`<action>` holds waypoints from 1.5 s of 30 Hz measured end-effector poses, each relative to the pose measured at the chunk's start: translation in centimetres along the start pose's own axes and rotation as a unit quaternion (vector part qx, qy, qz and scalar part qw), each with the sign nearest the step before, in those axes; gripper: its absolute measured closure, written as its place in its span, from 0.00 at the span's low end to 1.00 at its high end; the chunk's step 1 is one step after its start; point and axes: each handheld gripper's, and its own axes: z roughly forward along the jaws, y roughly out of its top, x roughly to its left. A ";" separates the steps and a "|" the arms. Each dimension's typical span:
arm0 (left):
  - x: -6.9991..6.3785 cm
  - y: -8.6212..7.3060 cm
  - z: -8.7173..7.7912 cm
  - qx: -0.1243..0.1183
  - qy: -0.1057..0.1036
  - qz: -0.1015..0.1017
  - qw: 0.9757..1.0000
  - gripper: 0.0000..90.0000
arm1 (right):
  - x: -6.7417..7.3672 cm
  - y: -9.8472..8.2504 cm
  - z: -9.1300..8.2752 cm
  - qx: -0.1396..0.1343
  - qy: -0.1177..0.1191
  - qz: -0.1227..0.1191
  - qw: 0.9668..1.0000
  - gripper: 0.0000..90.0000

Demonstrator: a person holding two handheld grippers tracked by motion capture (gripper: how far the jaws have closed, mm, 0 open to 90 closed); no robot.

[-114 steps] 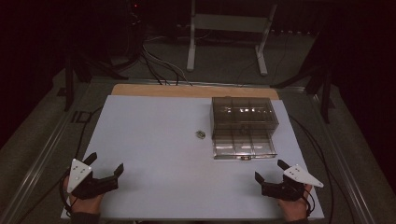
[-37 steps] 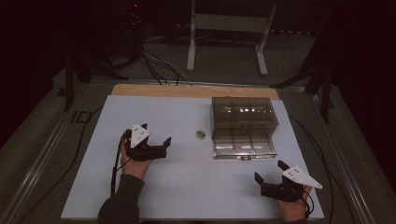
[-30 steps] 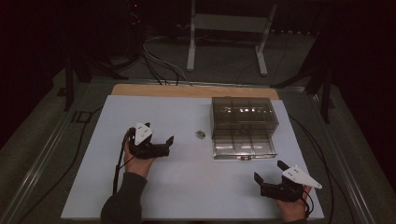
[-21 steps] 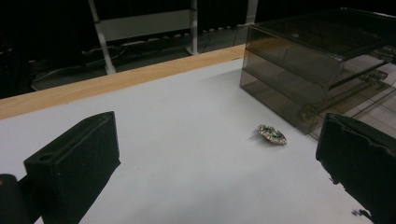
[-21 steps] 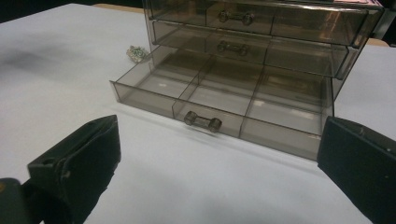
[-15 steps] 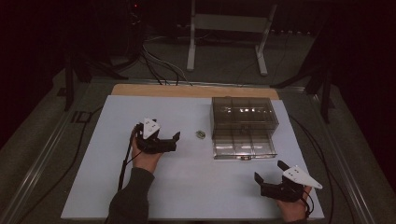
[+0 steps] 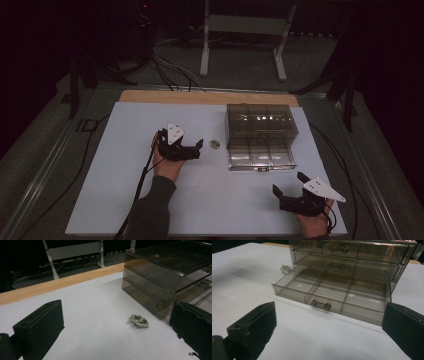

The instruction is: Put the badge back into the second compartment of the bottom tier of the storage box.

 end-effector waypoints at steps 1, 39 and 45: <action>-0.1 0.1 0.2 0.000 0.000 0.005 1.000 0.02 | 0.0 0.0 0.0 0.000 0.000 0.000 1.000 0.00; -2.5 -0.4 6.8 0.066 -0.006 -0.011 0.998 0.02 | 0.1 0.0 0.2 0.002 0.005 0.000 1.000 0.00; -2.9 -0.7 7.6 0.084 -0.007 -0.016 0.996 0.04 | 0.1 0.0 0.2 0.002 0.005 -0.001 1.000 0.00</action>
